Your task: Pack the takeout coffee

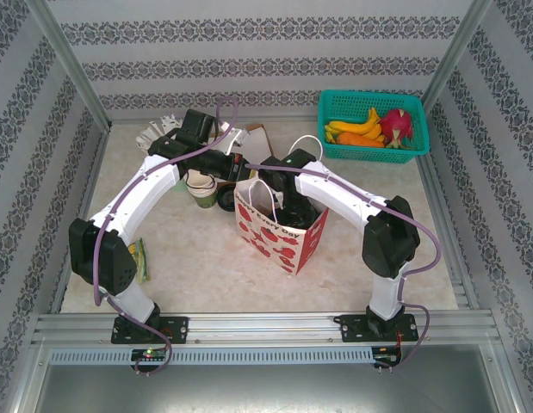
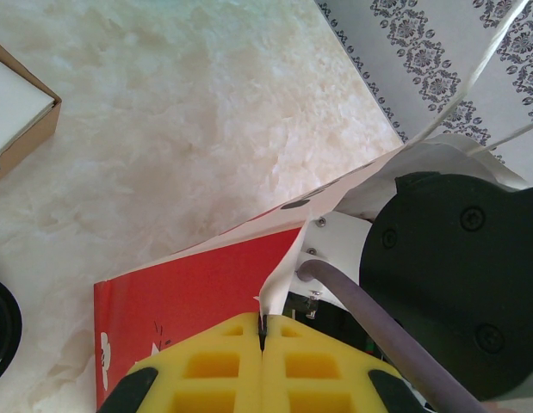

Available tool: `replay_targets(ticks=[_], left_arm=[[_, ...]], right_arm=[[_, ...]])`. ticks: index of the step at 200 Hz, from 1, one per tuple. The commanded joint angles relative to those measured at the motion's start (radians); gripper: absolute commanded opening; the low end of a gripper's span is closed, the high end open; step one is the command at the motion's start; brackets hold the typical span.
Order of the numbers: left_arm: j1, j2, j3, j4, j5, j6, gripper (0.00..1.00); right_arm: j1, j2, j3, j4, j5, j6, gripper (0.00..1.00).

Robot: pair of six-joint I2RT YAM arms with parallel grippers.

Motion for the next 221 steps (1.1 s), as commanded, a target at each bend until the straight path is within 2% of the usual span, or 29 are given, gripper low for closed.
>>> replay_targets(ticks=[1, 146, 221], left_arm=[[-0.010, -0.016, 0.003, -0.007, -0.004, 0.020, 0.00], [-0.011, -0.018, -0.001, -0.008, -0.001, 0.016, 0.00], [-0.010, -0.018, 0.000, -0.006, 0.001, 0.013, 0.00]], right_arm=[[0.000, 0.000, -0.015, -0.012, 0.005, -0.004, 0.58], [-0.005, 0.071, -0.072, 0.119, 0.025, -0.008, 0.57], [-0.006, 0.078, -0.083, 0.130, 0.036, -0.005, 0.57]])
